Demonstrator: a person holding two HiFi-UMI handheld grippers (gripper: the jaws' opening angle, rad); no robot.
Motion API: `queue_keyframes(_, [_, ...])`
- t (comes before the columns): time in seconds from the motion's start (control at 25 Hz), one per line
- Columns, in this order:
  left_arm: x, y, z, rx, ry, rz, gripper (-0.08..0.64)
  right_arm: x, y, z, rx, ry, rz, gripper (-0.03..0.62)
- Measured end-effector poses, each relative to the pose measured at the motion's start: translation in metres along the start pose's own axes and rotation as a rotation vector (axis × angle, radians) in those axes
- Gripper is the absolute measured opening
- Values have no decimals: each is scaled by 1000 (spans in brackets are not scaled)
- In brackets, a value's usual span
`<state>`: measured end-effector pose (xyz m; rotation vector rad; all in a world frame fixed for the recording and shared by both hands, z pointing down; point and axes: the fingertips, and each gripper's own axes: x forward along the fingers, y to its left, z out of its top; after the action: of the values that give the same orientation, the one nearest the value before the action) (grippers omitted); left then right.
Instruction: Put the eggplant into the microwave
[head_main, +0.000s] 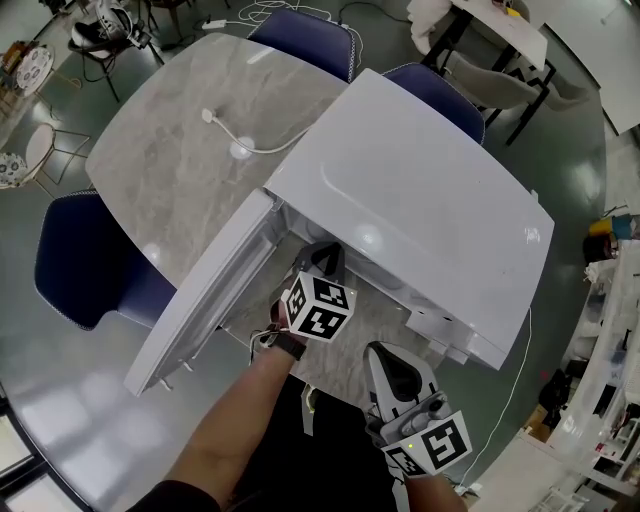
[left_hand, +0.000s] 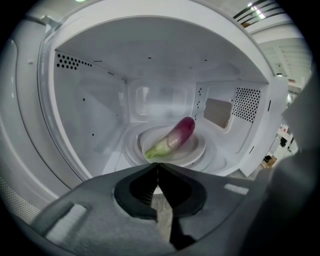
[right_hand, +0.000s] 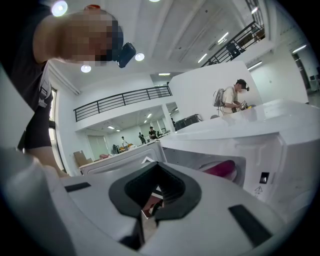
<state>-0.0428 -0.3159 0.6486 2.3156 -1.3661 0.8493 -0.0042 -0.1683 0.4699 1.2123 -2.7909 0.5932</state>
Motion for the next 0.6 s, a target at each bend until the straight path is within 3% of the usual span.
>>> queue_keyframes(0.32, [-8,0,8,-5,-29,-8,9,-1,-5,5,11,-3,-8,2])
queue_keyframes(0.6, [-85,-20,26,-58,-121,-37,9,1,0,32,-5,2,-12,2])
